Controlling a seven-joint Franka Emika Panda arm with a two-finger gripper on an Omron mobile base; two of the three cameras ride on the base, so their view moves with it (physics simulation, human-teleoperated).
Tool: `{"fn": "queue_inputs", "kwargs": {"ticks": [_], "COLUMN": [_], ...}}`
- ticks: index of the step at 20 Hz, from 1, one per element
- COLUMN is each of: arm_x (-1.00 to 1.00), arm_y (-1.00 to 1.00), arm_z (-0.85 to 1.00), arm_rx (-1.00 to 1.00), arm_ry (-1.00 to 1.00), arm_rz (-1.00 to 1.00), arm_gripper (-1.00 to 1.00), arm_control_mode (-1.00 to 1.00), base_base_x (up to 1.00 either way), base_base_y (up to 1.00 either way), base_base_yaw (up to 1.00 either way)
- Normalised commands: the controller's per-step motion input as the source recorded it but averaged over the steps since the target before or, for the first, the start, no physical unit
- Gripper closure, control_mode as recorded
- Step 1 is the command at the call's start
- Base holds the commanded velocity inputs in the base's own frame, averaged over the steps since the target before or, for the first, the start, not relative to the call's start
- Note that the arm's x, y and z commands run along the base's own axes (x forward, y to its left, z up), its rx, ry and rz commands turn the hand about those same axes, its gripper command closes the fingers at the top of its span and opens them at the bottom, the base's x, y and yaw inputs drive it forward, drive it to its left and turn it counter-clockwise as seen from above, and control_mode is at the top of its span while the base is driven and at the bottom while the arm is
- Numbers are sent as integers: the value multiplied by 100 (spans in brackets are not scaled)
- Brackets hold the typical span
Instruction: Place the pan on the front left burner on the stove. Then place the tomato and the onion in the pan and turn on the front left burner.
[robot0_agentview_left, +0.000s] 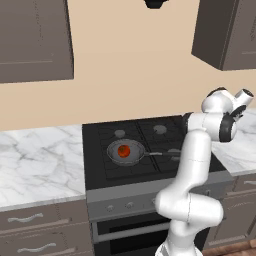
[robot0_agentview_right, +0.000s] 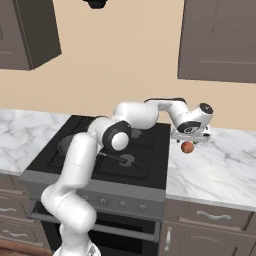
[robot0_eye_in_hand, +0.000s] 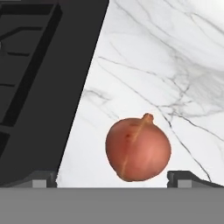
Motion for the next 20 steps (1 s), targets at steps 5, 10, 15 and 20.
{"fn": "queue_inputs", "kwargs": {"ticks": [5, 10, 15, 20], "arm_x": [24, 11, 1, 0], "arm_y": [-9, -11, -11, -5], "arm_z": [0, 0, 0, -24], "arm_rx": [0, 0, 0, 0], "arm_ry": [0, 0, 0, 0], "arm_rz": [1, 2, 1, 1], "arm_gripper": [-100, -100, -100, -100], "arm_control_mode": [-100, -100, -100, -100], "base_base_x": [0, 0, 0, 0], "base_base_y": [0, 0, 0, 0], "base_base_yaw": [0, 0, 0, 0]}}
